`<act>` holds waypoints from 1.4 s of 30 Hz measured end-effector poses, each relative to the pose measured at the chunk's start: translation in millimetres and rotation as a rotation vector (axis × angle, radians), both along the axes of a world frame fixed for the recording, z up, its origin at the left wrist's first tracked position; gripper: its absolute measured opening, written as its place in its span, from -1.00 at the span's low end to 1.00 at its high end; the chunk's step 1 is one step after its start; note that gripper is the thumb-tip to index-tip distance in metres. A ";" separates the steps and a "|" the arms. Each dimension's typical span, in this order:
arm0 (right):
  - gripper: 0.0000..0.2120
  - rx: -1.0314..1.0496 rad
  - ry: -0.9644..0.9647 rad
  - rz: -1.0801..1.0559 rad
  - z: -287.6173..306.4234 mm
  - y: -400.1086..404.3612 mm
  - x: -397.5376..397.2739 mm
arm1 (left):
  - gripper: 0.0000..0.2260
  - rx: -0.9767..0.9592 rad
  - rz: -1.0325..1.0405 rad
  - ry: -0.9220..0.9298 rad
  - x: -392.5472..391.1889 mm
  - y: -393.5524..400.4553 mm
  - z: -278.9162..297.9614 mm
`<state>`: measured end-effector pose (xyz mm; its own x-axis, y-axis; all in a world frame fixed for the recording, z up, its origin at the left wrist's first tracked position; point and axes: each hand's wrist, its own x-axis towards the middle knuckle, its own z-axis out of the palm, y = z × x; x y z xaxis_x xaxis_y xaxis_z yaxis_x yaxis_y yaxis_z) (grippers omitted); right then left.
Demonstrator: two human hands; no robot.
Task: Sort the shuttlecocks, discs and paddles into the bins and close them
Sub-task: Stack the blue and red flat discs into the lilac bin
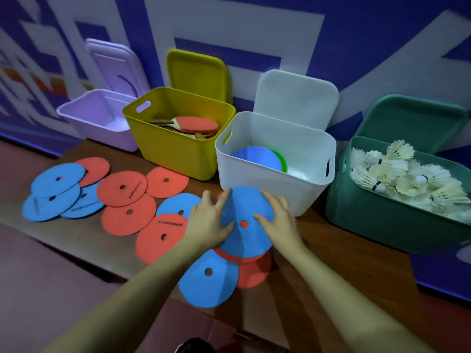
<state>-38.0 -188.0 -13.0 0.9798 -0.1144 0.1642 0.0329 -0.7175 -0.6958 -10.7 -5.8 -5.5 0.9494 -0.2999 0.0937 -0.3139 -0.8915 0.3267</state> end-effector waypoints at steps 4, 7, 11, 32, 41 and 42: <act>-0.48 -0.062 -0.077 0.018 27.0 39.7 31.8 | -0.23 -0.021 0.046 -0.080 22.3 39.4 21.2; -0.48 -0.068 -0.149 0.055 41.7 72.0 56.4 | -0.24 -0.044 0.060 -0.116 42.6 72.1 34.8; -0.47 -0.070 -0.215 0.068 57.4 123.8 95.0 | -0.24 -0.019 0.070 -0.179 79.5 125.9 53.0; -0.47 -0.102 -0.334 -0.051 86.5 353.3 298.0 | -0.26 -0.158 -0.005 -0.171 293.1 344.9 80.2; -0.50 -0.100 -0.369 -0.007 89.6 383.9 387.9 | -0.27 -0.153 0.073 -0.182 375.7 373.2 83.5; -0.50 -0.106 -0.368 -0.008 89.4 389.3 396.3 | -0.27 -0.151 0.075 -0.179 384.9 377.9 83.2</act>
